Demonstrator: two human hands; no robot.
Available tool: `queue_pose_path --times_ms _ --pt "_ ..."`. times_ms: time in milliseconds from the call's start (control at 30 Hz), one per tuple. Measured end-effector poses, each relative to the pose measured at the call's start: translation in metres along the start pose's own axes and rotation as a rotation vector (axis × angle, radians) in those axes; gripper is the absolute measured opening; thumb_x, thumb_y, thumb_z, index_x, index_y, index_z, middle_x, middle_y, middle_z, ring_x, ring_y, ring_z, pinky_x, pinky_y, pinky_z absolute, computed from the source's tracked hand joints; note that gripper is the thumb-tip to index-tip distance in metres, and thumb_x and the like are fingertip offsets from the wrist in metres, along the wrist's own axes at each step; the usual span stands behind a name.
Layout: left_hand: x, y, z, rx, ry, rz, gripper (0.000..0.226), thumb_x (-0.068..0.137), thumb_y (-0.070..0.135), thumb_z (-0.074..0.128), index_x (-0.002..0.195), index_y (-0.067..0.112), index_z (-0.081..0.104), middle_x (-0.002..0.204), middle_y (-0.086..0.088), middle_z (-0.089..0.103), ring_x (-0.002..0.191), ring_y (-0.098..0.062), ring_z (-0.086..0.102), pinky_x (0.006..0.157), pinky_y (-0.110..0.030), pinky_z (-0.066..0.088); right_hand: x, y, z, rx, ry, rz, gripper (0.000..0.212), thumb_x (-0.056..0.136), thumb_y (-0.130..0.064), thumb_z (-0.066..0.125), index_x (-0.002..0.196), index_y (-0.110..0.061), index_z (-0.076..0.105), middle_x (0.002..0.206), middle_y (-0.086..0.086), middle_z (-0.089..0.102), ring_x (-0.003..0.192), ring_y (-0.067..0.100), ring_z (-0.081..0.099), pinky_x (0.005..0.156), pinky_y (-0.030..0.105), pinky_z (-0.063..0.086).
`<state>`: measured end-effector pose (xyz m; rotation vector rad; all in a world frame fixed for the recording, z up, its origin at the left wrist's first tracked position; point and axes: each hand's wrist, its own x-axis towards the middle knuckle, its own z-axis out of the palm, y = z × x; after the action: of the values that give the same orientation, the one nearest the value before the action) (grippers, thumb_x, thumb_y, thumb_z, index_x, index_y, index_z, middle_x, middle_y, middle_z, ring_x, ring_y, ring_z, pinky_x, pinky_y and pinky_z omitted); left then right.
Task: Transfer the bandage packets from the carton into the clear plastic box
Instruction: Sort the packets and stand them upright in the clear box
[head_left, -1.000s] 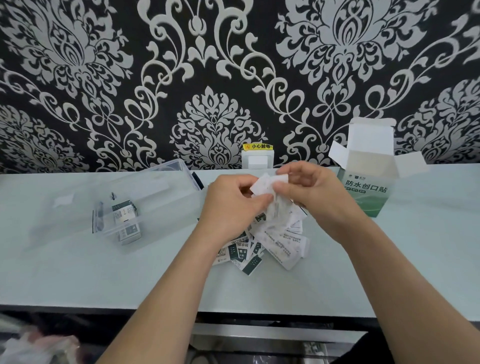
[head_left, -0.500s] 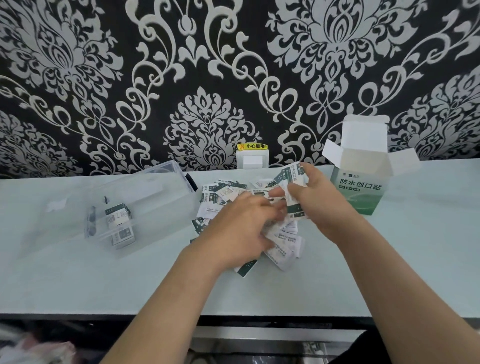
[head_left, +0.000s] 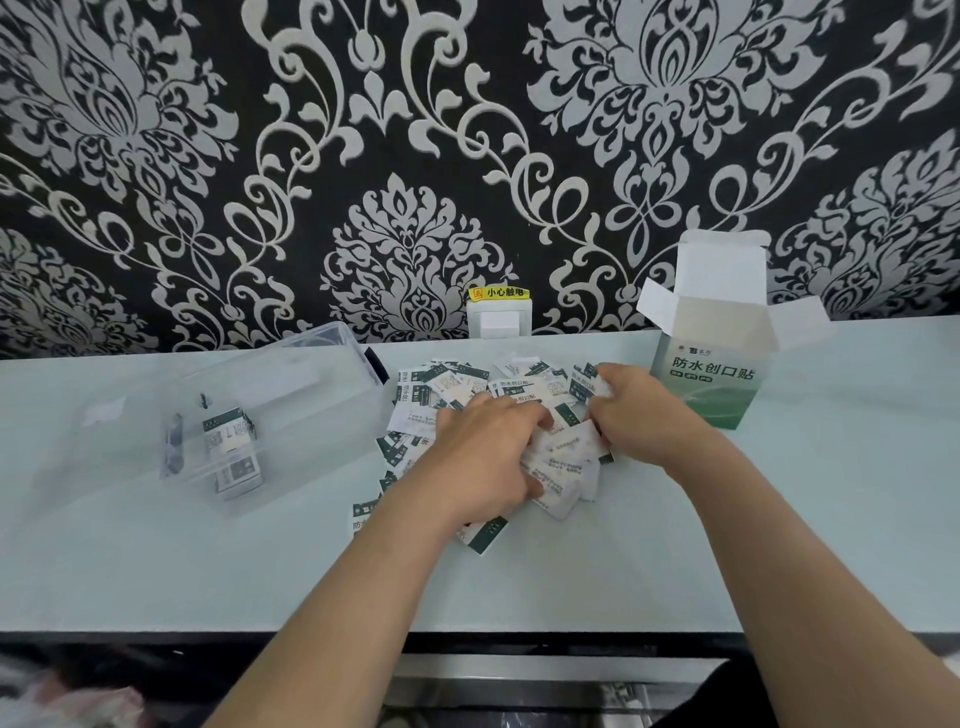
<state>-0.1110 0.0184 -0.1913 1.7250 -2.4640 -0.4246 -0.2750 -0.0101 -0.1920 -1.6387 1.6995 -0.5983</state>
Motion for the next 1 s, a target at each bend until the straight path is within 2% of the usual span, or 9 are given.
queue_pose_path --times_ms 167,267,400,467,600,700,833,933,1000 --pt "0.002 0.003 0.000 0.028 0.012 -0.006 0.040 0.081 0.033 0.074 0.116 0.031 0.056 0.107 0.007 0.050 0.113 -0.017 0.041 0.086 -0.037 0.029 -0.004 -0.001 -0.004 0.000 -0.005 -0.072 0.013 0.095 -0.006 0.047 0.090 -0.011 0.057 0.082 0.003 0.063 0.067 0.017 0.054 0.053 0.025 0.038" --pt "0.002 0.002 -0.002 0.043 0.046 0.001 0.024 0.082 0.041 0.071 0.102 0.030 0.064 0.099 0.007 0.049 0.109 -0.018 0.041 0.085 -0.037 0.029 -0.006 -0.004 -0.006 0.077 0.019 -0.082 0.024 0.094 -0.004 0.047 0.075 -0.017 0.055 0.068 0.000 0.060 0.056 0.013 0.049 0.049 0.024 0.037" --pt "-0.006 -0.004 -0.016 -0.183 0.181 -0.016 0.013 0.080 0.040 0.074 0.083 0.028 0.071 0.090 0.012 0.058 0.098 -0.015 0.048 0.091 -0.040 0.039 -0.007 -0.006 -0.009 0.254 0.102 -0.016 0.024 0.093 -0.004 0.046 0.071 -0.013 0.052 0.053 -0.004 0.055 0.046 0.011 0.043 0.046 0.023 0.032" --pt "-0.012 -0.008 -0.026 -0.320 0.282 -0.025 0.004 0.080 0.029 0.076 0.081 0.029 0.072 0.087 0.017 0.060 0.097 -0.010 0.050 0.092 -0.035 0.039 -0.007 -0.010 -0.009 0.448 0.054 0.034 0.018 0.095 -0.010 0.048 0.079 -0.009 0.054 0.053 -0.004 0.058 0.045 0.010 0.043 0.046 0.022 0.032" --pt "-0.018 -0.018 -0.033 -0.462 0.488 -0.021 0.040 0.074 -0.005 0.071 0.069 0.035 0.072 0.097 0.024 0.058 0.103 -0.002 0.045 0.095 -0.025 0.034 -0.011 -0.018 -0.004 0.782 -0.293 0.105 0.033 0.093 -0.035 0.060 0.105 -0.005 0.064 0.078 0.011 0.066 0.052 0.012 0.046 0.053 0.025 0.037" --pt "-0.016 -0.021 -0.030 -0.495 0.604 -0.032 0.037 0.072 -0.007 0.073 0.066 0.029 0.073 0.109 0.021 0.055 0.108 0.000 0.038 0.095 -0.019 0.033 -0.013 -0.025 0.009 0.842 -0.483 0.027 0.031 0.079 -0.027 0.072 0.101 -0.007 0.066 0.073 0.005 0.061 0.054 0.009 0.042 0.054 0.023 0.034" --pt "-0.012 -0.022 -0.026 -0.512 0.708 -0.103 0.053 0.074 -0.011 0.064 0.064 0.040 0.068 0.124 0.019 0.047 0.118 -0.001 0.032 0.095 0.001 0.018 -0.013 -0.034 0.022 0.960 -0.494 -0.003 0.016 0.083 0.000 0.068 0.098 -0.005 0.065 0.067 0.005 0.057 0.055 0.011 0.047 0.053 0.021 0.046" --pt "-0.013 -0.018 -0.028 -0.560 0.687 -0.170 0.057 0.082 -0.010 0.059 0.071 0.045 0.067 0.125 0.017 0.044 0.119 -0.008 0.037 0.101 -0.015 0.032 -0.013 -0.038 0.024 1.013 -0.399 -0.030 0.021 0.082 0.009 0.065 0.100 -0.002 0.066 0.075 0.007 0.070 0.059 0.014 0.059 0.055 0.023 0.050" --pt "-0.015 -0.017 -0.031 -0.714 0.604 -0.183 0.054 0.089 -0.008 0.051 0.078 0.041 0.071 0.121 0.012 0.055 0.109 -0.007 0.054 0.091 -0.024 0.051 -0.013 -0.039 0.022 1.008 -0.339 -0.043 0.018 0.083 0.010 0.063 0.096 -0.002 0.066 0.068 0.003 0.070 0.049 0.008 0.059 0.049 0.021 0.049"
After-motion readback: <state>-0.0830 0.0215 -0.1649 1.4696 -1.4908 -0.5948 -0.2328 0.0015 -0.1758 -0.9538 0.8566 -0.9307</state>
